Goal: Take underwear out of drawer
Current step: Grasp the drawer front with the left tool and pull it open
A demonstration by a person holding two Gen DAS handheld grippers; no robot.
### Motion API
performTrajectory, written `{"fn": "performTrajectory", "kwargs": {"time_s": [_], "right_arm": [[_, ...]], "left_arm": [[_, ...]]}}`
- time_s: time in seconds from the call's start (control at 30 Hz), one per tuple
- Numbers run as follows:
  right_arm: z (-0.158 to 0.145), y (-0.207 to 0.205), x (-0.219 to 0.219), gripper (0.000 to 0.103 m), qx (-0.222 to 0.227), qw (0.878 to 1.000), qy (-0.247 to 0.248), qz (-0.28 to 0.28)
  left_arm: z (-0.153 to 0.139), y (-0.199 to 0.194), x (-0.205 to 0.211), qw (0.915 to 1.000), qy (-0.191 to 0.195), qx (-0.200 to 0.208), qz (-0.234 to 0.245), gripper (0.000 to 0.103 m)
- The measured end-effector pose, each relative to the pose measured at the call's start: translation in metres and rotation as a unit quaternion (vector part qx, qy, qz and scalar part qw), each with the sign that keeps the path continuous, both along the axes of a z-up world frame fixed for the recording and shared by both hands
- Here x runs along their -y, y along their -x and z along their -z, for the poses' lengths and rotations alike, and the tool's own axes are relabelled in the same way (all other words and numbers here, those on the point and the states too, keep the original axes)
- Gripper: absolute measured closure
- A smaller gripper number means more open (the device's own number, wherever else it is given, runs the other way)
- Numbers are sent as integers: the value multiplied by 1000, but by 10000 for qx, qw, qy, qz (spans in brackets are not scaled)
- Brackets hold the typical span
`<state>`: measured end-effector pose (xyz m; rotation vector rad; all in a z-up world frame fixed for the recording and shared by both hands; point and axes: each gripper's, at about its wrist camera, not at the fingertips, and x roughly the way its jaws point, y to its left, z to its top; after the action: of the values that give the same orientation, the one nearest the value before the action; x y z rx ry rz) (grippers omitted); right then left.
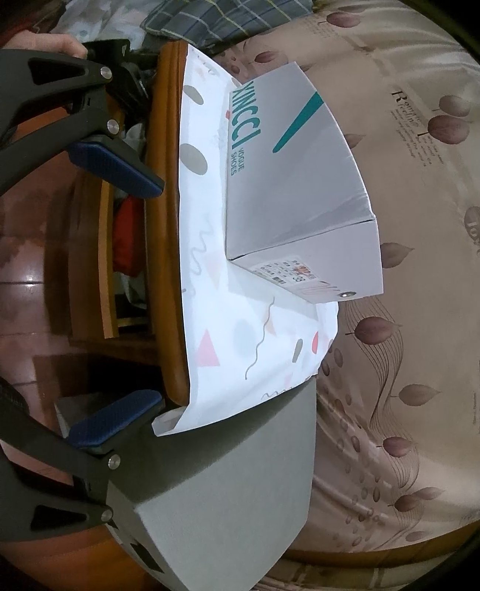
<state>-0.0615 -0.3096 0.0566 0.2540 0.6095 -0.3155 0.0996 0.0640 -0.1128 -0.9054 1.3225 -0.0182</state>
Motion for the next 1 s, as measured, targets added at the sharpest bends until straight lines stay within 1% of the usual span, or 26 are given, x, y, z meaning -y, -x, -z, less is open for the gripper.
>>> {"fn": "performTrajectory", "kwargs": {"time_s": [0.07,0.13,0.17,0.3,0.43,0.6,0.73,0.77,0.83,0.87,1.0], "right_arm": [[1,0,1,0,-17,10000,-25,16],[1,0,0,0,-25,10000,-24,20],[1,-1,0,0,-28,10000,-11,26],[2,-1,-1,0,-36,10000,38,34],[4,-1,-1,0,-77,9999,69,46],[8,-2,5,0,-148,9998,2,111],[12,-3,7,0,-265,9996,-69,110],[13,-4,6,0,-290,9995,-92,92],[16,-6,5,0,-381,9992,-98,36],[17,-6,3,0,-423,9991,-92,5],[23,-12,-3,0,-622,9977,-118,-237]], "left_arm": [[-5,1,1,9998,-148,-49,106,0],[-4,6,1,9995,-197,-156,195,0],[-4,8,1,9993,-237,-163,240,0],[-7,25,1,9968,-623,-86,492,0],[-3,38,-2,9958,-612,-179,652,0],[-6,49,2,9913,-955,-121,898,0],[-7,52,8,9878,-1127,-143,1062,0],[-12,54,8,9870,-1167,-146,1094,0],[-13,58,10,9852,-1248,-137,1164,0],[-8,61,3,9846,-1273,-137,1188,0],[-10,64,6,9819,-1381,-163,1288,0]]}}
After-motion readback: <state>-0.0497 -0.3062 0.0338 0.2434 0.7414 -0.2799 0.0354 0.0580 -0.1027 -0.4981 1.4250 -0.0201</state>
